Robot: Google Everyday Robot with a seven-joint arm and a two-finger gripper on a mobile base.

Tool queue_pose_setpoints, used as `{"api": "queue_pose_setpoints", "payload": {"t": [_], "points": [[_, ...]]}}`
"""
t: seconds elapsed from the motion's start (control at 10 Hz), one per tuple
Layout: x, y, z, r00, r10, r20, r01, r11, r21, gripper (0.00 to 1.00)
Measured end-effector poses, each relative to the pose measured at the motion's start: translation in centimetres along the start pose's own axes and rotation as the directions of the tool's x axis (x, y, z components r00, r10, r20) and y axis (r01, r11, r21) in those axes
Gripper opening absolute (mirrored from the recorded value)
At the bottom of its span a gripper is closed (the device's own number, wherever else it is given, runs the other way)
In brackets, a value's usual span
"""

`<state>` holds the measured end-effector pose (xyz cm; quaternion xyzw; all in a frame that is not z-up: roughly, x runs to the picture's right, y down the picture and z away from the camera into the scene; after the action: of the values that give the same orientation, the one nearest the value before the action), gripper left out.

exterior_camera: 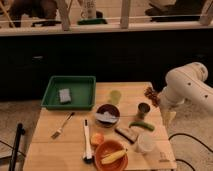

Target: Stack cups into tray

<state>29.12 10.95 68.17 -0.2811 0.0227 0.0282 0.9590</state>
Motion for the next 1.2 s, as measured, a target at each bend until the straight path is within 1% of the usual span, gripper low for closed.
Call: {"api": "queue_pose_setpoints", "payload": {"t": [0.1,0.3,0.4,0.5,0.7,0.8,0.9,1.1,1.2], "points": [[0.0,0.0,0.0,1.000,-0.002,-0.001,0.002,1.000,0.001,0.82],[-0.2,0.1,1.4,0.998,-0.055,-0.020,0.055,0.998,0.007,0.80],[-0.6,0.1,2.5,0.996,-0.088,-0.030,0.088,0.996,0.009,0.80],[-0.7,0.2,3.1,0.993,-0.113,-0.038,0.113,0.994,0.010,0.80],[-0.9,0.2,3.3,0.989,-0.137,-0.048,0.138,0.990,0.010,0.80],[-1.2,0.1,3.4,0.987,-0.156,-0.050,0.156,0.988,0.009,0.80],[-1.6,-0.1,4.0,0.982,-0.182,-0.052,0.183,0.983,0.008,0.80],[-1.6,-0.2,4.9,0.978,-0.201,-0.054,0.201,0.979,0.007,0.80],[-1.9,-0.3,5.2,0.972,-0.227,-0.054,0.227,0.974,0.008,0.80]]}}
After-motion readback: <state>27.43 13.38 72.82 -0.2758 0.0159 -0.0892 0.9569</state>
